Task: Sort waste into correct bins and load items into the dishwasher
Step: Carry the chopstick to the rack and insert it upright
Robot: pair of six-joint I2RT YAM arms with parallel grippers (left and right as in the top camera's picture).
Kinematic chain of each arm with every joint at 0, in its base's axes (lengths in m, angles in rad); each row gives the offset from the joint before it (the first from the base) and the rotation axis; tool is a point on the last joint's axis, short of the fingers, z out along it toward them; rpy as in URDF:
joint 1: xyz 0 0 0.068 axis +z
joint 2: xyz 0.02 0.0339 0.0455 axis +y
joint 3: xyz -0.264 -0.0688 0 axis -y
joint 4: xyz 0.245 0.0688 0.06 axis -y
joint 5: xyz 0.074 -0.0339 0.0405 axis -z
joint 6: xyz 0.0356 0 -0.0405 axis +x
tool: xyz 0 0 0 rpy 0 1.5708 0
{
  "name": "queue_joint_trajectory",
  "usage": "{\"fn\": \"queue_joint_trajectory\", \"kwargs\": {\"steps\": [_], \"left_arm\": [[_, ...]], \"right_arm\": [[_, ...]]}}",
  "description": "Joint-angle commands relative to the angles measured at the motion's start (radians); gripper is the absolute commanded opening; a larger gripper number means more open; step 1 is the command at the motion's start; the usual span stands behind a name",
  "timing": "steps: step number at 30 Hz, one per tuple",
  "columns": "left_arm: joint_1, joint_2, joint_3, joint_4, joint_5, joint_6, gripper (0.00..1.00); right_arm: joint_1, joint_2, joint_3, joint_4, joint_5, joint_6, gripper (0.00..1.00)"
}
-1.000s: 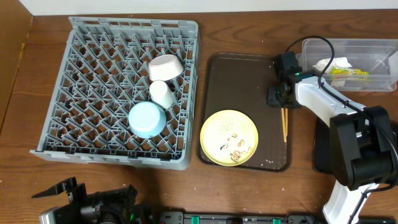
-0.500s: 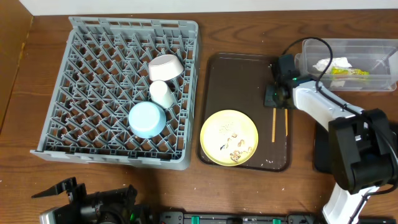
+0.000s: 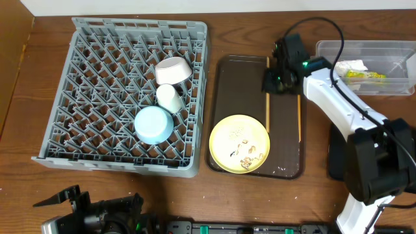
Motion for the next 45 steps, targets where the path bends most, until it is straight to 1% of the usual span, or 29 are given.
{"fn": "queue_joint_trajectory", "kwargs": {"steps": [1,5,9,14,17,25,34,36,38,39,41,45], "left_arm": [[0.002,-0.005,0.017,0.005,-0.052,0.005,0.95],[0.002,-0.005,0.017,0.004,-0.051,0.005,0.95],[0.002,-0.005,0.017,0.004,-0.051,0.006,0.95],[0.002,-0.005,0.017,0.004,-0.051,0.006,0.95],[0.002,-0.005,0.017,0.005,-0.052,0.006,0.95],[0.002,-0.005,0.017,0.004,-0.051,0.005,0.95],[0.002,-0.005,0.017,0.005,-0.051,0.005,0.95],[0.002,-0.005,0.017,0.005,-0.051,0.005,0.95],[0.002,-0.005,0.017,0.004,-0.052,0.005,0.95],[0.002,-0.005,0.017,0.004,-0.051,0.005,0.95],[0.002,-0.005,0.017,0.004,-0.051,0.005,0.95],[0.002,-0.005,0.017,0.004,-0.051,0.005,0.95]], "right_arm": [[0.040,-0.033,0.058,0.018,-0.090,0.084,0.01],[0.087,-0.032,0.060,0.172,-0.179,0.214,0.01],[0.171,-0.024,0.060,0.337,-0.116,0.306,0.01],[0.278,0.001,0.060,0.478,-0.068,0.402,0.01],[0.327,0.008,0.060,0.489,0.025,0.446,0.01],[0.384,0.032,0.060,0.494,0.135,0.461,0.01],[0.394,0.086,0.060,0.504,0.144,0.476,0.03],[0.397,0.090,0.060,0.505,0.145,0.475,0.07],[0.398,0.090,0.060,0.504,0.144,0.470,0.20],[0.398,0.090,0.060,0.504,0.144,0.463,0.24],[0.395,0.090,0.062,0.504,0.132,0.450,0.28],[0.381,0.081,0.073,0.486,0.098,0.421,0.30]]}}
